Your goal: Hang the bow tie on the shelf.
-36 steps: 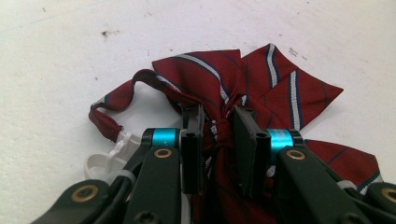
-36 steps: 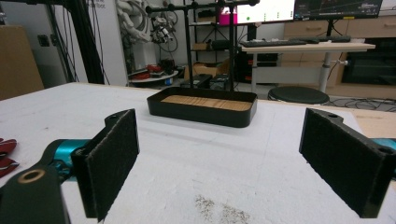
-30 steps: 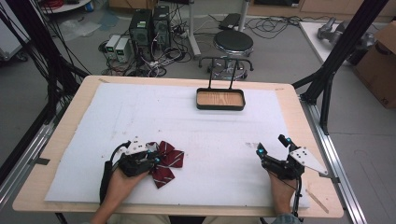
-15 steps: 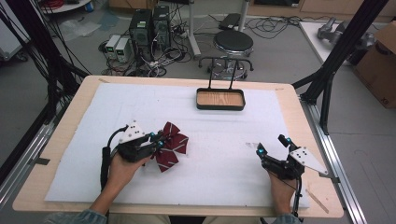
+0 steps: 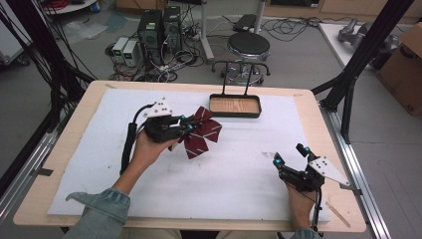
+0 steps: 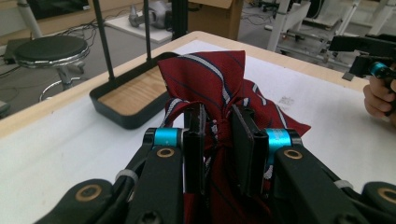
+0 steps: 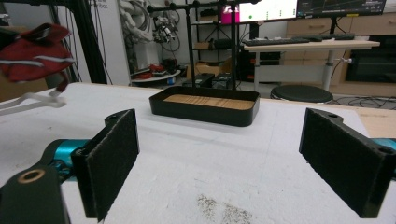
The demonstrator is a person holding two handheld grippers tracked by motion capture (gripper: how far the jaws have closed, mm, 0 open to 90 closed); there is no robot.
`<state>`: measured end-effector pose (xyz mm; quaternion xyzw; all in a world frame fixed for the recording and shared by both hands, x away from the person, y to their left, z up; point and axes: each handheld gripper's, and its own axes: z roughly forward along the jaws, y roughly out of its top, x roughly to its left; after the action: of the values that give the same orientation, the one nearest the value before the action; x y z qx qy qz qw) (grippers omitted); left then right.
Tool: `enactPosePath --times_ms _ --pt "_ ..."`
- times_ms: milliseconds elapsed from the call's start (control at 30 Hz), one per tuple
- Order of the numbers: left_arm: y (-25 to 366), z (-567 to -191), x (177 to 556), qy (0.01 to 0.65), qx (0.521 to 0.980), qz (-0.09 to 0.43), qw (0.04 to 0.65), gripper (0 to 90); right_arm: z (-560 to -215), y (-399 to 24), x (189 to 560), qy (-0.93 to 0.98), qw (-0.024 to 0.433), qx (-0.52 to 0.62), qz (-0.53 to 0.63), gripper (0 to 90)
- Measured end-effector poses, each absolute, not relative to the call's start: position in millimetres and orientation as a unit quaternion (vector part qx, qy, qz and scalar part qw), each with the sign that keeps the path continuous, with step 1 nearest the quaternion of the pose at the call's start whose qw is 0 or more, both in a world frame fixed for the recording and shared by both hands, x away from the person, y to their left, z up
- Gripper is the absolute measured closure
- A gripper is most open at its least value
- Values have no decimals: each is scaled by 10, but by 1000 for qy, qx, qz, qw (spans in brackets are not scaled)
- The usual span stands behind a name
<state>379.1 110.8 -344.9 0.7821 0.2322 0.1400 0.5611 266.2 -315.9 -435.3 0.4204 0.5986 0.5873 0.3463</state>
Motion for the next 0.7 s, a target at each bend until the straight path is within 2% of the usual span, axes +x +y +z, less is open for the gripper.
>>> enactPosePath --times_ms 367,700 --pt "833 -3182 4169 190 791 124 569 749 -4354 -3161 2664 598 344 422 589 111" --pt "707 -3120 4409 181 802 111 559 750 -4355 -3163 2667 597 343 421 590 111"
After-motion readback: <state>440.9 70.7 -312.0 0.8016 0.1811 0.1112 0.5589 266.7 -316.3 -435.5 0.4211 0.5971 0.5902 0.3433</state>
